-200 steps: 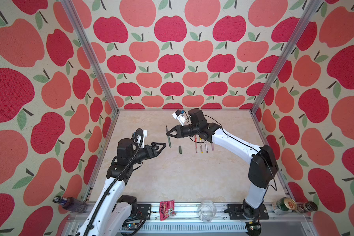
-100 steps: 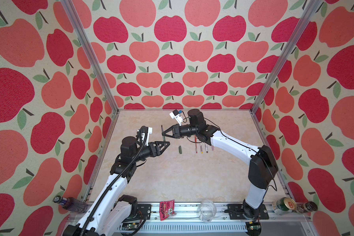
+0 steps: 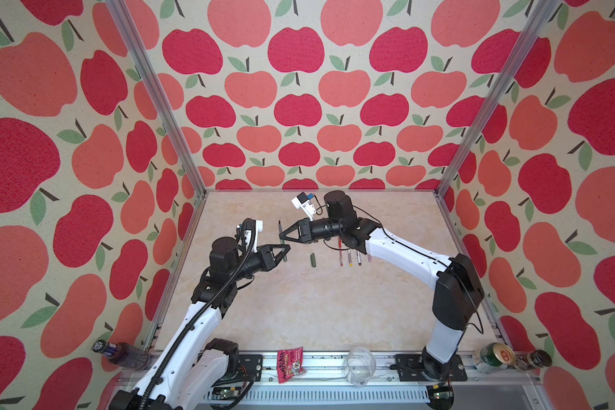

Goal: Insert the pens into the pen caps
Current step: 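Grasp the green pen with the left gripper while the right gripper releases it, then move the right gripper down to the green cap and grasp it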

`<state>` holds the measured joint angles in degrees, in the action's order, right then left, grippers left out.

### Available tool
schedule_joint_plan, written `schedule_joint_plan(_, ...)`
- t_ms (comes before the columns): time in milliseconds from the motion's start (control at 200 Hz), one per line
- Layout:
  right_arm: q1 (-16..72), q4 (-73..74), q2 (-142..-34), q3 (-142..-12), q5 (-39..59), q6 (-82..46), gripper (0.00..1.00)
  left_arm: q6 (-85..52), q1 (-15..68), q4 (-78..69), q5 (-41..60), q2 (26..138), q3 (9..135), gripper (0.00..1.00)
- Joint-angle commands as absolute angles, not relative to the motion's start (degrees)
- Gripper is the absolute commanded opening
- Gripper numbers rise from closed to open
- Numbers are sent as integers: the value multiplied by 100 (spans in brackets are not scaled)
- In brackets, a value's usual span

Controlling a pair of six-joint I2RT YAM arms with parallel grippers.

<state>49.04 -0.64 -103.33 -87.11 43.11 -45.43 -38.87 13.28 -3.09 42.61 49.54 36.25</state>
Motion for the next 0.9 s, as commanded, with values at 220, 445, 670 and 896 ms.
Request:
schedule_joint_plan(220,4976,-1065,-10069,-9138,3880,-3816,28,-3725,1303,2,3685,4745,3597,4)
schedule_joint_plan(445,4732,-2549,-9948,-9345,2289,-3347,38,-3622,1083,1188,3122,4501,3680,2)
schedule_joint_plan(670,4711,-4498,-10792,-9836,253,-2446,38,-3647,1028,1586,3247,4448,3588,2)
schedule_joint_plan(896,4815,-5111,-12134,-10512,-409,-2056,42,-3717,1028,1545,3507,4525,3455,2)
